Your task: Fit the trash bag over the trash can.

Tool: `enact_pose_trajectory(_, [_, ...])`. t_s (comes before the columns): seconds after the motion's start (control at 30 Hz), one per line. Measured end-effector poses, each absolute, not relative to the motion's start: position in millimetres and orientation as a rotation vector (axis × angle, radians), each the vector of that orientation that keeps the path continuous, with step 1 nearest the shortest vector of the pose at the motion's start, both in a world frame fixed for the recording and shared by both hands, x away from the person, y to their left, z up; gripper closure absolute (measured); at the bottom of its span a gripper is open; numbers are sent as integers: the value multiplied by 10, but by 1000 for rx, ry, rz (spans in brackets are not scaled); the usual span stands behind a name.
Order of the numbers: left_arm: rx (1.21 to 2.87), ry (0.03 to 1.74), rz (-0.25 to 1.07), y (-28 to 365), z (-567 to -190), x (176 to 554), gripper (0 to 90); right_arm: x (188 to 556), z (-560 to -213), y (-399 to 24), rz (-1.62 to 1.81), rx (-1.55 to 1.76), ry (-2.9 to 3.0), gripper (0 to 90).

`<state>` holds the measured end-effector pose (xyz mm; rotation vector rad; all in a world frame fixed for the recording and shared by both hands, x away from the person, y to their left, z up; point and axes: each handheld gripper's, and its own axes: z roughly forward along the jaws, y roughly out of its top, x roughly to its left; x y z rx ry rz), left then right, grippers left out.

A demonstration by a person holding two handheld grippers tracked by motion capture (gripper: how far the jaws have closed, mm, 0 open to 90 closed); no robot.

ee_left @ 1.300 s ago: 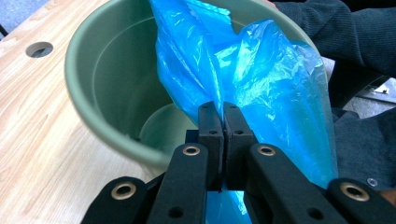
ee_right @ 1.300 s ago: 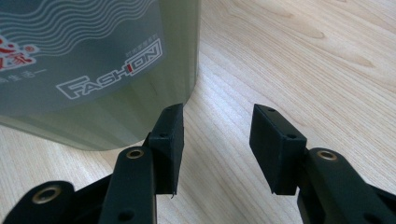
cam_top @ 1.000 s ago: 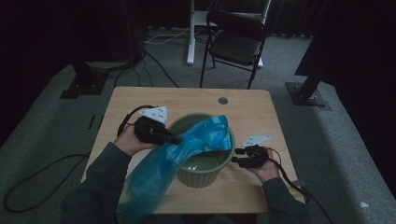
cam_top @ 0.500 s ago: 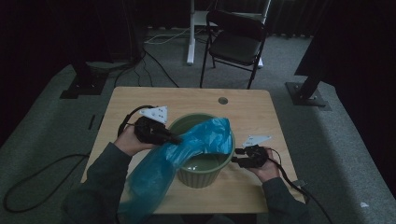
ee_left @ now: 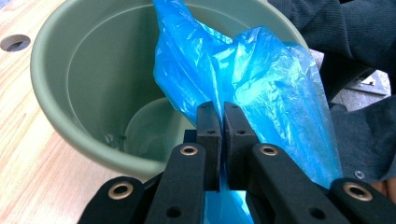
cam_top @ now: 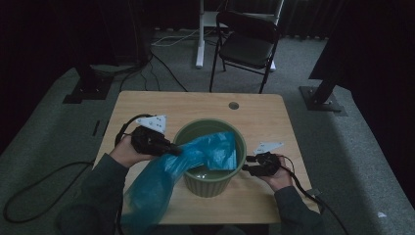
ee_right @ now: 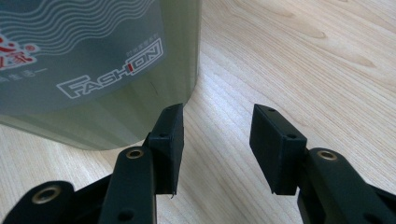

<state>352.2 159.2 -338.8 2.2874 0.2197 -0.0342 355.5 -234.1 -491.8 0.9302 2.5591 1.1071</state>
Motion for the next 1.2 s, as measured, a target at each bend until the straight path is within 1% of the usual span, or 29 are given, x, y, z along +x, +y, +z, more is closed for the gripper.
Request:
enact_pose_trajectory(0.17, [2308, 194, -42, 1335, -3359, 3595, 868, 3556, -4915, -2345, 1108, 927, 2558, 541])
enact_pose_trajectory(0.37, [2306, 217, -34, 1184, -3336, 3715, 869, 3552, -4913, -2352, 1107, 928, 2558, 541])
enact_pose_trajectory(0.63, [2310, 222, -17, 1098, -3295, 3785, 889, 3554, -4914, -2352, 1109, 929, 2558, 541])
enact_pose_trajectory(0.87, [2317, 257, 49, 1009, -3247, 3911, 889, 3553, -4912, -2353, 1109, 930, 2558, 541])
enact_pose_trajectory(1.07, [2407, 273, 80, 805, -3352, 3980, 886, 3553, -4910, -2356, 1109, 928, 2557, 541])
enact_pose_trajectory(1.1, [2417, 280, 82, 782, -3379, 3984, 836, 3550, -4907, -2359, 1110, 930, 2555, 541])
enact_pose_trajectory(1.2, [2396, 314, 76, 793, -3432, 4006, 735, 3549, -4910, -2368, 1111, 933, 2554, 541])
